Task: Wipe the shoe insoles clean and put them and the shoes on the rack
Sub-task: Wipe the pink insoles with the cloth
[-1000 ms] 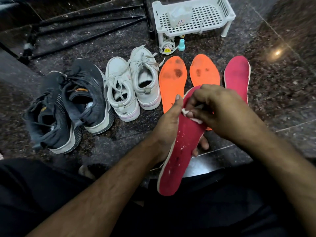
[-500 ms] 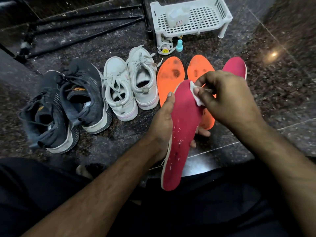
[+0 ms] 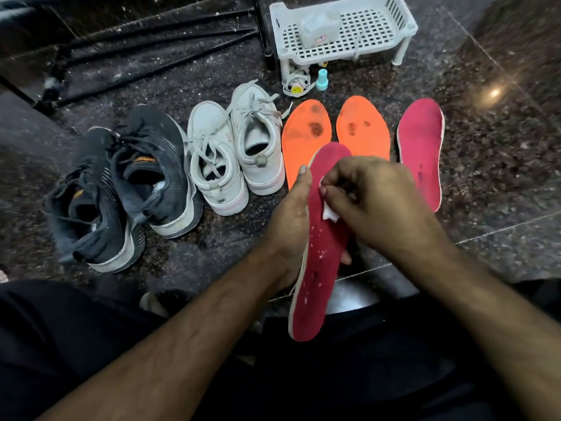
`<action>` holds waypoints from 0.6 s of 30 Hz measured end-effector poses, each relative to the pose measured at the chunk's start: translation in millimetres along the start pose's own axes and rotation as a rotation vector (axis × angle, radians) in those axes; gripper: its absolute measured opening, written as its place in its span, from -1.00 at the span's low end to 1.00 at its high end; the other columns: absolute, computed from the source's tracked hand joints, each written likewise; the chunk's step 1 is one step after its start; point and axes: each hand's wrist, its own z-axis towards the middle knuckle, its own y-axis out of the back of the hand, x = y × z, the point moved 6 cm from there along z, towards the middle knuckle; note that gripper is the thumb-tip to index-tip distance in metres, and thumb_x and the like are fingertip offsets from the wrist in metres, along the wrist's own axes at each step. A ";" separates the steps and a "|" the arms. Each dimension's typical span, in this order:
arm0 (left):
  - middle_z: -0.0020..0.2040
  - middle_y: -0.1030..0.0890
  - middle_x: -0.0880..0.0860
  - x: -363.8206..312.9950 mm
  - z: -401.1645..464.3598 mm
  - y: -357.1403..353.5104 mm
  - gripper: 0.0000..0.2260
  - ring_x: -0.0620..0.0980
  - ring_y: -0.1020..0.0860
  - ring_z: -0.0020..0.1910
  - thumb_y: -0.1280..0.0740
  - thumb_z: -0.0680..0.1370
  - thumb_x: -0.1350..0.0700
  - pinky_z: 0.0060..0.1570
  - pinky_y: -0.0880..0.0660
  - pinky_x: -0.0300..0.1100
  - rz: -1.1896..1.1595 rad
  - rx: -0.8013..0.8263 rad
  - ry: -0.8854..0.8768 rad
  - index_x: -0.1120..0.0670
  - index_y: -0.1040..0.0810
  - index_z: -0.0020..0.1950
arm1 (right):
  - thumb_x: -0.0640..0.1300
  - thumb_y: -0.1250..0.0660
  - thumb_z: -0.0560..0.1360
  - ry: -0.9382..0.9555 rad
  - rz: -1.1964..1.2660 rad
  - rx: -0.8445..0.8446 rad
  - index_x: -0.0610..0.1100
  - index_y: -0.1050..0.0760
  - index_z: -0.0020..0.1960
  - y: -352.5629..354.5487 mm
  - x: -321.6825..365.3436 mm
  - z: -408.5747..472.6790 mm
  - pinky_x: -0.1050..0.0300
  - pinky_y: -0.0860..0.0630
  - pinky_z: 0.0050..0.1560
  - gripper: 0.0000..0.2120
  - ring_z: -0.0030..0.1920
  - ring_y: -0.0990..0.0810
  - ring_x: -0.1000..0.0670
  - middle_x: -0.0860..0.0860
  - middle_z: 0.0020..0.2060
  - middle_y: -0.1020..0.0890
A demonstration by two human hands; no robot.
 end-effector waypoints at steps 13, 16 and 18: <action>-0.16 -0.57 0.27 14.4 -1.5 -10.8 -0.30 0.09 -0.62 -0.49 0.15 0.61 -0.39 -0.52 -0.48 -0.16 0.026 0.139 0.032 0.12 -0.44 0.32 | -0.08 -0.33 0.52 -0.027 0.036 -0.275 -0.05 -0.62 -0.07 30.6 -20.0 24.8 -0.03 -0.51 0.00 -0.90 -0.13 -0.59 -0.03 0.04 -0.19 -0.65; -0.23 -0.60 0.23 12.4 -0.3 -8.3 -0.31 0.09 -0.59 -0.52 0.13 0.61 -0.40 -0.53 -0.48 -0.15 -0.024 0.116 0.025 0.08 -0.56 0.17 | -0.11 -0.35 0.54 0.024 -0.044 -0.218 -0.04 -0.62 -0.06 20.1 -2.9 11.6 0.18 -0.34 -0.05 -0.92 -0.09 -0.53 0.00 0.03 -0.18 -0.62; -0.30 -0.63 0.16 9.1 2.0 -5.5 -0.36 0.10 -0.58 -0.53 0.09 0.62 -0.39 -0.52 -0.49 -0.12 -0.082 0.105 -0.003 0.00 -0.64 0.04 | -0.13 -0.37 0.53 0.109 -0.061 -0.145 -0.07 -0.62 -0.07 4.0 15.4 0.3 0.24 -0.26 -0.11 -0.94 -0.12 -0.49 0.00 0.02 -0.19 -0.60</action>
